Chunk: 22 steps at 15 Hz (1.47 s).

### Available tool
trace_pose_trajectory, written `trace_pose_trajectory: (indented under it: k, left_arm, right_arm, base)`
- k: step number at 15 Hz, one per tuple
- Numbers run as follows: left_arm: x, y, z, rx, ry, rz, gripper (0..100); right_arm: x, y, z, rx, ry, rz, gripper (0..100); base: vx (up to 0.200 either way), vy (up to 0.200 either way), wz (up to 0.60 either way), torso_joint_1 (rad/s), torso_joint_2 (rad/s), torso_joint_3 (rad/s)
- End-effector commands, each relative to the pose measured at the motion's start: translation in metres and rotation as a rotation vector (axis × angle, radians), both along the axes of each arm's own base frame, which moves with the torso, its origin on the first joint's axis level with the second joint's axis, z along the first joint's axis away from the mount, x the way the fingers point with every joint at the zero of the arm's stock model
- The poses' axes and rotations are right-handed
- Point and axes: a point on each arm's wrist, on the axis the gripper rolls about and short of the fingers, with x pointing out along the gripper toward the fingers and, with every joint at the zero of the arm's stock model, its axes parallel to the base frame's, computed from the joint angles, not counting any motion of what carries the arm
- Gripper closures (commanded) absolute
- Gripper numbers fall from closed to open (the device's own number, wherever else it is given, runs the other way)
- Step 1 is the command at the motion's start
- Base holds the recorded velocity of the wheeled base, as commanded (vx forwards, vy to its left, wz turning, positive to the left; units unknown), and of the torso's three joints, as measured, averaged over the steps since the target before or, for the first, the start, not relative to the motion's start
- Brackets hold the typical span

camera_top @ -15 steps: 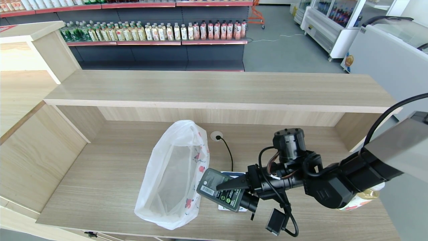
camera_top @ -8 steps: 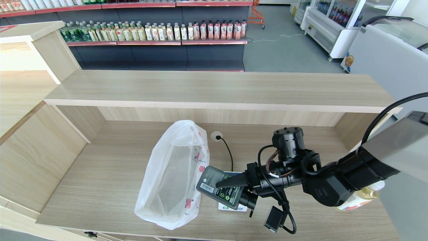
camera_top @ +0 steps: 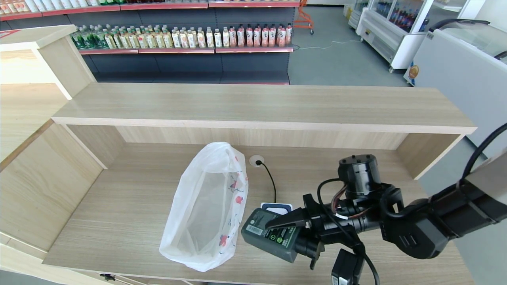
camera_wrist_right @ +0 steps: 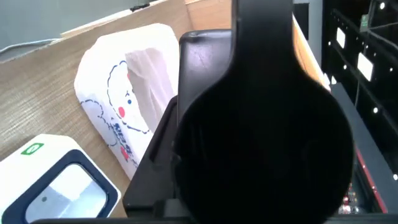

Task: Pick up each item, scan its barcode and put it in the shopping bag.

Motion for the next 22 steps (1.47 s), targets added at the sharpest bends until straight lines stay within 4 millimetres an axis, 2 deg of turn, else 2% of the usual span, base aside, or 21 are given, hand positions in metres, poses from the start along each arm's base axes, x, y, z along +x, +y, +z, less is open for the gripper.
trace_pose_trajectory:
  k: [1,3,4,5,6,7,9,10,11,12,14,15,18,22]
  left_arm:
    - [0.0,0.0,0.0,0.0,0.0,0.0,0]
    - [0.0,0.0,0.0,0.0,0.0,0.0,0]
    - [0.0,0.0,0.0,0.0,0.0,0.0,0]
    - [0.0,0.0,0.0,0.0,0.0,0.0,0]
    - [0.0,0.0,0.0,0.0,0.0,0.0,0]
    - [0.0,0.0,0.0,0.0,0.0,0.002,0]
    - [0.0,0.0,0.0,0.0,0.0,0.0,0]
    - [0.0,0.0,0.0,0.0,0.0,0.0,0]
    - [0.0,0.0,0.0,-0.002,0.0,0.0,0]
    - [0.0,0.0,0.0,0.0,0.0,0.0,0]
    - [0.0,0.0,0.0,0.0,0.0,0.0,0]
    - [0.0,0.0,0.0,0.0,0.0,0.002,0]
    - [0.0,0.0,0.0,0.0,0.0,0.0,0]
    - [0.0,0.0,0.0,0.0,0.0,0.002,0]
  right_arm:
    - [-0.032,-0.063,0.063,0.071,0.004,-0.258,100]
    - [-0.056,-0.144,0.069,0.037,0.145,-0.596,100]
    - [-0.066,-0.163,0.069,0.023,0.232,-0.695,100]
    - [-0.072,-0.171,0.071,0.03,0.324,-0.746,100]
    - [-0.089,-0.183,0.078,0.118,0.612,-0.873,100]
    - [-0.095,-0.183,0.081,0.177,0.76,-0.908,100]
    - [-0.093,-0.183,0.091,0.399,1.315,-0.982,100]
    - [-0.091,-0.181,0.091,0.464,1.51,-0.99,100]
    - [-0.088,-0.18,0.089,0.505,1.663,-0.992,100]
    - [-0.082,-0.178,0.083,0.585,1.945,-0.992,100]
    - [-0.067,-0.167,0.075,0.61,2.225,-0.959,100]
    - [-0.055,-0.162,0.068,0.621,2.306,-0.941,100]
    - [-0.033,-0.14,0.059,0.571,2.405,-0.87,100]
    - [-0.021,-0.116,0.049,0.541,2.4,-0.929,100]
  base:
    - [0.0,0.0,0.0,0.0,0.0,0.0]
    - [0.0,0.0,0.0,0.0,0.0,0.0]
    - [0.0,0.0,0.0,0.0,0.0,0.0]
    - [0.0,0.0,0.0,0.0,0.0,0.0]
    - [0.0,0.0,0.0,0.0,0.0,0.0]
    - [0.0,0.0,0.0,0.0,0.0,0.0]
    - [0.0,0.0,0.0,0.0,0.0,0.0]
    - [0.0,0.0,0.0,0.0,0.0,0.0]
    - [0.0,0.0,0.0,0.0,0.0,0.0]
    - [0.0,0.0,0.0,0.0,0.0,0.0]
    - [0.0,0.0,0.0,0.0,0.0,0.0]
    - [0.0,0.0,0.0,0.0,0.0,0.0]
    - [0.0,0.0,0.0,0.0,0.0,0.0]
    - [0.0,0.0,0.0,0.0,0.0,0.0]
